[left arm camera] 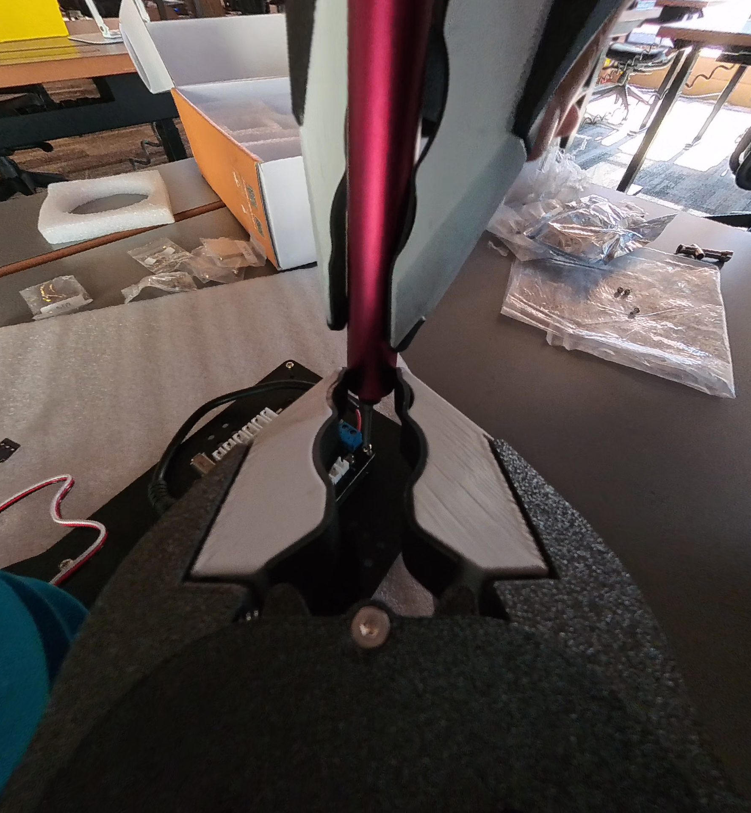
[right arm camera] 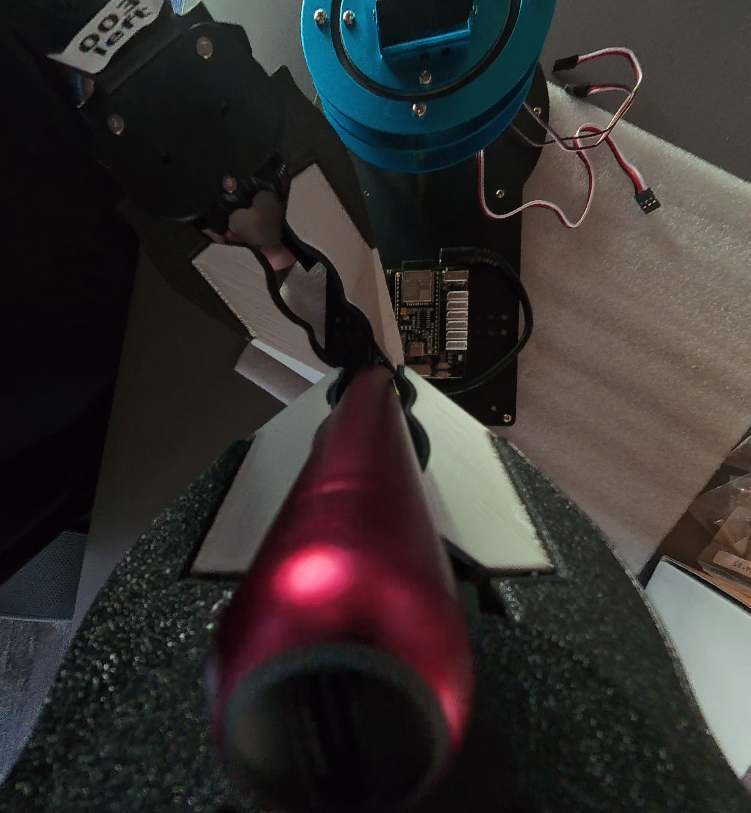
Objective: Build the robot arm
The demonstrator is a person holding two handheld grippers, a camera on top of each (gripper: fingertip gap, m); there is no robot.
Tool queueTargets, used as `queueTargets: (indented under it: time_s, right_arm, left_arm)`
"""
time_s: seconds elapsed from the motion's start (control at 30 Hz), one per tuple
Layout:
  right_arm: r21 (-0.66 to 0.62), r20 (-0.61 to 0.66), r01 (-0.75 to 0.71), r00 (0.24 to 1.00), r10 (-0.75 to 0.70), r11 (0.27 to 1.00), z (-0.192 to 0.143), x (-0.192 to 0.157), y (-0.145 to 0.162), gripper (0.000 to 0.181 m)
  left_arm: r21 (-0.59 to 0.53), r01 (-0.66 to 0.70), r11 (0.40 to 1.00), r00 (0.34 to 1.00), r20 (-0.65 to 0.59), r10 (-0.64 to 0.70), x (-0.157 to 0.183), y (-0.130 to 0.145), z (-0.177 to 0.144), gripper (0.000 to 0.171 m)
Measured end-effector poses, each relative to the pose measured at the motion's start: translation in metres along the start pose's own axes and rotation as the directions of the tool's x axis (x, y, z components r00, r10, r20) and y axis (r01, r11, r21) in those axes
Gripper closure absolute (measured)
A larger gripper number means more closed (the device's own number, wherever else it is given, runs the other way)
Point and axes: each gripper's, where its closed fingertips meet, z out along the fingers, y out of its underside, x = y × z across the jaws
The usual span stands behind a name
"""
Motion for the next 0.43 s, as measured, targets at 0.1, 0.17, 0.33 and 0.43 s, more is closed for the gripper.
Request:
queueTargets:
  time_s: [0.1,0.17,0.33,0.43]
  right_arm:
    - [-0.035,-0.007,0.044,0.999,-0.045,0.998,0.0014,-0.0002,0.0026,0.16]
    - [-0.046,-0.009,0.06,0.998,-0.061,0.997,0.0015,-0.0004,0.0025,0.16]
    - [-0.074,-0.006,0.079,0.997,-0.079,0.994,0.001,-0.0001,0.0038,0.161]
    - [-0.097,-0.002,0.09,0.996,-0.091,0.991,0.001,0.0004,0.0053,0.16]
  left_arm:
    - [0.0,-0.004,1.0,1.0,-0.001,0.004,0.0006,0.0,0.0001,0.151]
    - [0.001,0.0,1.0,1.0,-0.004,0.0,0.0006,-0.0001,0.0,0.151]
    - [0.0,-0.001,1.0,1.0,-0.005,0.001,0.0008,0.0001,0.0003,0.151]
    - [0.0,0.002,1.0,1.0,-0.006,-0.002,0.0005,0.0,0.0002,0.151]
